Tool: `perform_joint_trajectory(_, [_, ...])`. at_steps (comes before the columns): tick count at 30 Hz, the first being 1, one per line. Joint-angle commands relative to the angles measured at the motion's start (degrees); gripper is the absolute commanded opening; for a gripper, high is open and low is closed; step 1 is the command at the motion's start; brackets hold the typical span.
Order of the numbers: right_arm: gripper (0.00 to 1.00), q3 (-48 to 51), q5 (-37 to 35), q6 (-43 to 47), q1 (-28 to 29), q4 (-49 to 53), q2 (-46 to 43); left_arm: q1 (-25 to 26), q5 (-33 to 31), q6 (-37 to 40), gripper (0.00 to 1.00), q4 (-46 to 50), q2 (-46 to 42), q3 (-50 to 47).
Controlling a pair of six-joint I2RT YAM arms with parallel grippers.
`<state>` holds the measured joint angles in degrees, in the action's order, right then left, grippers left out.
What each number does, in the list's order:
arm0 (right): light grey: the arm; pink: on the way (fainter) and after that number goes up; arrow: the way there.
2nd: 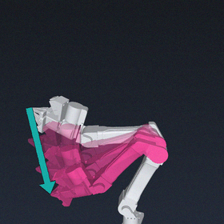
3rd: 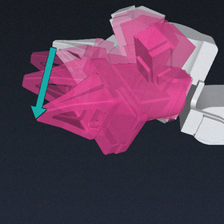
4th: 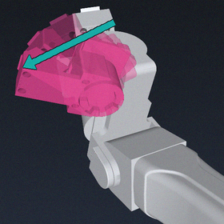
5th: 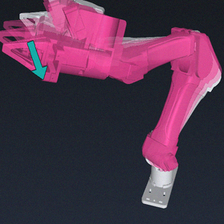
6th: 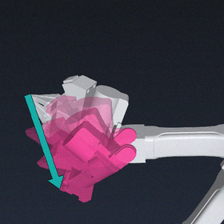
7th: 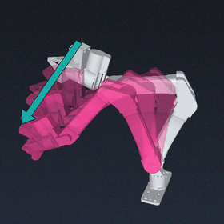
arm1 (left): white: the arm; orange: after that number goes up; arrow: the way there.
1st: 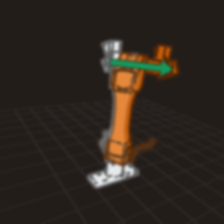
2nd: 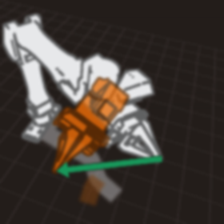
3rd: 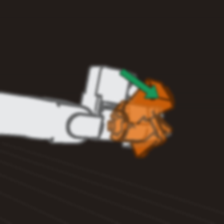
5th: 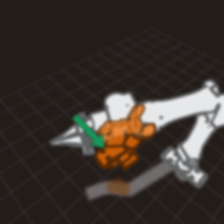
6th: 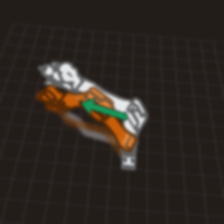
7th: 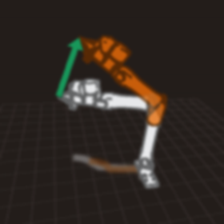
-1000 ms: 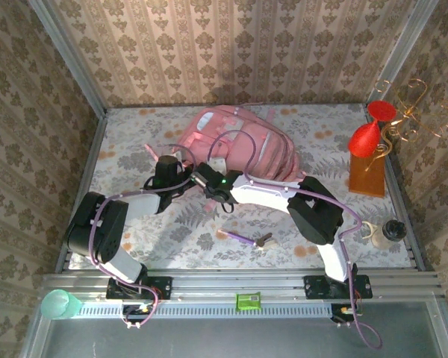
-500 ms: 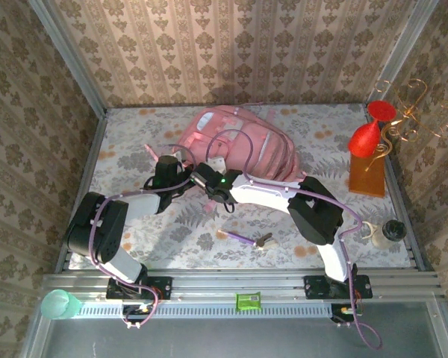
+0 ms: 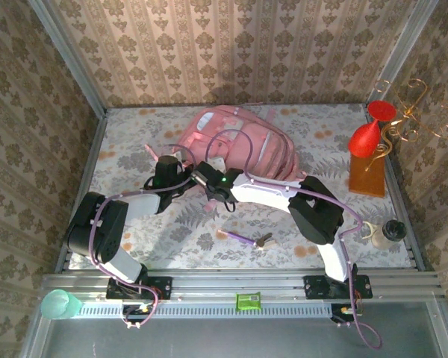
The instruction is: Pack the student bag
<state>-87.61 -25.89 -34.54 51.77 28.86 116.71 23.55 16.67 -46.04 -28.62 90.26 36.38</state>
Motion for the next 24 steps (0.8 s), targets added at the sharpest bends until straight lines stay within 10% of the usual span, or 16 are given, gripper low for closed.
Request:
perform_joint_trajectory(1, [0.0,3.35,0.51,-0.63,-1.48,0.45,-3.85,-0.55,-2.24,4.82,0.0,0.61,-1.98,-0.53])
perform_joint_trajectory(14, [0.0,27.93,-2.09,-7.35,-7.2,1.28,-24.82,-7.32,-7.74,13.37,0.0,10.01,-5.39,0.19])
perform_joint_trajectory(21, [0.0,32.87,10.44,3.03,-10.2,-10.94,-33.07,-9.23,-5.92,17.91,0.01,13.56,-4.15,4.39])
perform_joint_trajectory(24, [0.0,33.48,16.25,6.49,-10.2,-15.37,-36.17,-8.77,-4.55,20.25,0.37,12.79,-6.72,4.16])
